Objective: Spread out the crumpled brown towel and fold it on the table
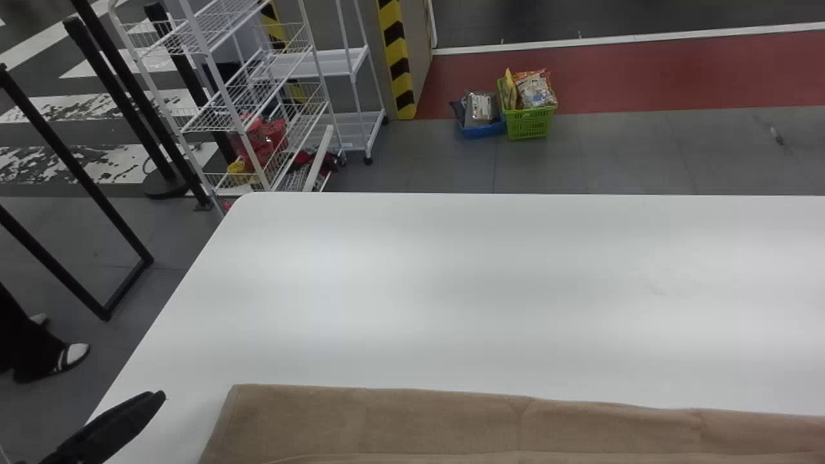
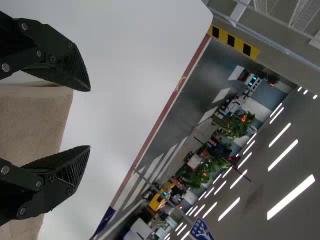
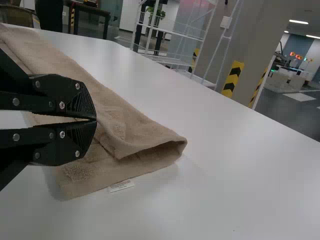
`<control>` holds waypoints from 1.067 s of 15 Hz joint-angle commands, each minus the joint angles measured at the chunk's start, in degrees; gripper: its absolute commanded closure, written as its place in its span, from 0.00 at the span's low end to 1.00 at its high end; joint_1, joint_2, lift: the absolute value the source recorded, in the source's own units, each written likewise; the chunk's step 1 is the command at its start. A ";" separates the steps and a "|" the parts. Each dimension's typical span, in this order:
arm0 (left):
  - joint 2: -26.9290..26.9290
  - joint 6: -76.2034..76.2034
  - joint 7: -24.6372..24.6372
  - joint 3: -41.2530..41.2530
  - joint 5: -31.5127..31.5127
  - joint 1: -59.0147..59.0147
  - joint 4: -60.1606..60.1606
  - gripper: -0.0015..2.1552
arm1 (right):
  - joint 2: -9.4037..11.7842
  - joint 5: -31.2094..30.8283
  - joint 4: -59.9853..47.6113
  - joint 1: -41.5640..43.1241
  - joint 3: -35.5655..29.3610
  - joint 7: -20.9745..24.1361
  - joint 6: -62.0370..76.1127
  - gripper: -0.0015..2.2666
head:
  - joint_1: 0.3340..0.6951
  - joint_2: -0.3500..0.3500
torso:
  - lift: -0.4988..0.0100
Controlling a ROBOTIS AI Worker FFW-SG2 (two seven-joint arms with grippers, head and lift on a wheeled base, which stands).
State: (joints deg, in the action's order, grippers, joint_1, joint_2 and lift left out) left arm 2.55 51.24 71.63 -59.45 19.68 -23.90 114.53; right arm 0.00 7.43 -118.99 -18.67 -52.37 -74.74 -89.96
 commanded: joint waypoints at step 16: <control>-0.62 -0.13 -0.70 1.97 -0.43 0.00 0.78 0.24 | 7.29 -2.34 11.93 -2.77 -4.14 -3.58 -0.12 0.62 | 1.00 0.66 | 0.73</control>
State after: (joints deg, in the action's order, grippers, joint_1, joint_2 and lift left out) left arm 2.04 51.18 70.99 -58.06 19.32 -23.91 115.17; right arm 6.46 5.42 -108.53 -21.95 -56.06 -78.14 -89.96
